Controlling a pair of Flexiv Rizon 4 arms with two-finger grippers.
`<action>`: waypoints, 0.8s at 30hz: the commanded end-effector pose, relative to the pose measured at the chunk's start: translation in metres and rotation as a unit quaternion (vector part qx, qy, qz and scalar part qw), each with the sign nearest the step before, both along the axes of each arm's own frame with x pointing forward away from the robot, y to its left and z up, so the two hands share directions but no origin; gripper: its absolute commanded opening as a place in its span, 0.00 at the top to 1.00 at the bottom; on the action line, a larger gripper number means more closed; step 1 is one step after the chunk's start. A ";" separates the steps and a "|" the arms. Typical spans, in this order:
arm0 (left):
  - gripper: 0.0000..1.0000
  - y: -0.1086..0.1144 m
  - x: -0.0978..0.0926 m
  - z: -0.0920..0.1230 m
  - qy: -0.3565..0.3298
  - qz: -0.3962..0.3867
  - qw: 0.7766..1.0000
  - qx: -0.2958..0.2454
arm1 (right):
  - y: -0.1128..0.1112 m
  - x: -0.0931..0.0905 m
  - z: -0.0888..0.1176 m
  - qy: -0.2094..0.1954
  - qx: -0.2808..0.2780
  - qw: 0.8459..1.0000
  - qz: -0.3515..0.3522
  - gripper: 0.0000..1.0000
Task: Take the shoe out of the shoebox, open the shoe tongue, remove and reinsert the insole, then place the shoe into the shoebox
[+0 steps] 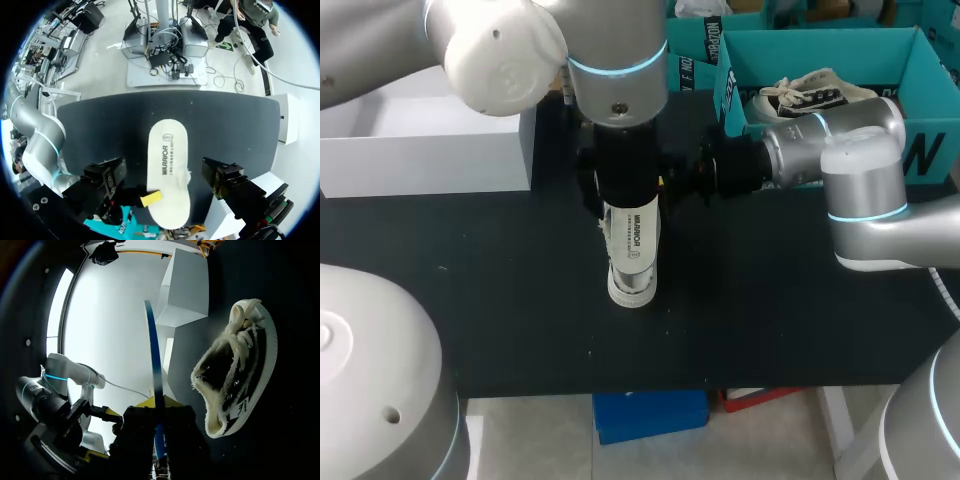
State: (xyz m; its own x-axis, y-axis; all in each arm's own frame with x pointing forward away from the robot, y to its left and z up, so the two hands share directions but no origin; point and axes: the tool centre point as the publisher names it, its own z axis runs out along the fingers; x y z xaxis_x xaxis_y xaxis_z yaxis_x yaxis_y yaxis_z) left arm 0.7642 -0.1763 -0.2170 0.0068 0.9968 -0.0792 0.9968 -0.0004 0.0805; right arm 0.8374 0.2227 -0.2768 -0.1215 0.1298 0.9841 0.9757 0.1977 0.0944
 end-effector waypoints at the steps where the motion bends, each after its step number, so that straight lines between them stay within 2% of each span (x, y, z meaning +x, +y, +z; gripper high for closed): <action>1: 0.00 0.003 -0.008 -0.003 -0.006 0.002 1.000 -0.004 | 0.001 0.000 -0.001 0.000 0.000 1.000 0.000 1.00; 5: 0.00 0.006 -0.012 -0.006 -0.003 0.003 1.000 -0.015 | 0.001 0.000 -0.001 0.000 0.000 1.000 0.000 1.00; 12: 0.00 0.023 -0.004 0.002 0.007 -0.023 0.982 -0.185 | 0.001 0.000 -0.001 0.000 0.000 1.000 0.000 1.00; 15: 0.00 0.032 0.000 0.002 0.021 -0.037 0.966 -0.255 | 0.001 0.000 -0.001 0.000 0.000 1.000 0.000 1.00; 22: 0.00 0.051 0.011 0.002 0.036 -0.051 0.906 -0.418 | 0.001 0.000 -0.001 0.000 0.000 1.000 0.000 1.00; 24: 0.00 0.055 0.014 0.002 0.032 -0.050 0.894 -0.443 | 0.001 0.000 -0.001 0.000 0.000 1.000 0.000 1.00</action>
